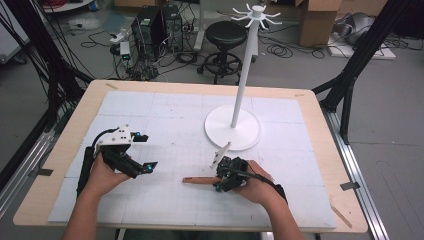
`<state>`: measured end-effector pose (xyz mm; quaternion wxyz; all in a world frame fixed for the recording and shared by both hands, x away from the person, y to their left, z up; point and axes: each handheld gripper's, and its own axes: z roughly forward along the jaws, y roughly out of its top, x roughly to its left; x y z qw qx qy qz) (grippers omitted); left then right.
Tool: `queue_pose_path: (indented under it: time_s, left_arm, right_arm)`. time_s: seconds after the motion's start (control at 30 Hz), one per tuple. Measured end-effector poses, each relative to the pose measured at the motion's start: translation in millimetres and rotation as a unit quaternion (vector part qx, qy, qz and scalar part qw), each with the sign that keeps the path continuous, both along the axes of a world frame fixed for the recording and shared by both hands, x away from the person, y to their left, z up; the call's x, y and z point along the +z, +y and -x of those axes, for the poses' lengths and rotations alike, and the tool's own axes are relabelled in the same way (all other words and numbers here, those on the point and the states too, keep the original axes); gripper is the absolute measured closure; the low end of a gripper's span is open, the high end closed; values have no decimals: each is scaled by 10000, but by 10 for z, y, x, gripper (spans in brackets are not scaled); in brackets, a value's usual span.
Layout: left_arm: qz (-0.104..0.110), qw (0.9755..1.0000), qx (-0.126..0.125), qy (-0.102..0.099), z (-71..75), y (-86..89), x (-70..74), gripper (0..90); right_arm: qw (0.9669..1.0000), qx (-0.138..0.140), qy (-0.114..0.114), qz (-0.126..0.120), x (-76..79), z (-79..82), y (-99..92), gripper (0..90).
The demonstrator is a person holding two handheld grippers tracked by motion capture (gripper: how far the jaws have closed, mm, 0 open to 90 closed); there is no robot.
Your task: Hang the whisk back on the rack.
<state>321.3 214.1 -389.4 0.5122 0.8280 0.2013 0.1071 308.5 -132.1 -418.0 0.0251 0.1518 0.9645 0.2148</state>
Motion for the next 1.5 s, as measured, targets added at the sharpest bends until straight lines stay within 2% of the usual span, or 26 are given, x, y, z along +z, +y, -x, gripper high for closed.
queue_pose_path:
  time_s: [0.4,0.67,0.77,0.9,1.13,1.33,1.5]
  left_arm:
    - [20,10000,-6,12,1,3,2,16]
    - [-19,10000,5,19,0,2,-4,16]
    - [9,10000,16,27,-2,3,-3,16]
    - [0,10000,8,38,-7,6,-8,16]
    - [-7,10000,5,21,-2,9,-1,16]
    - [14,10000,13,33,-4,11,-3,16]
    - [1,10000,8,25,-2,18,1,16]
  right_arm:
    - [9999,88,-17,108,16,11,21,678]
    - [9992,377,-46,92,28,17,24,699]
    - [9992,349,-172,-17,73,13,-4,699]
    - [9987,192,-367,-296,186,4,-87,700]
    - [9953,-54,-679,-692,411,7,-225,704]
    - [9914,-230,-897,-925,606,17,-332,708]
    - [9894,-266,-1032,-982,735,0,-408,709]
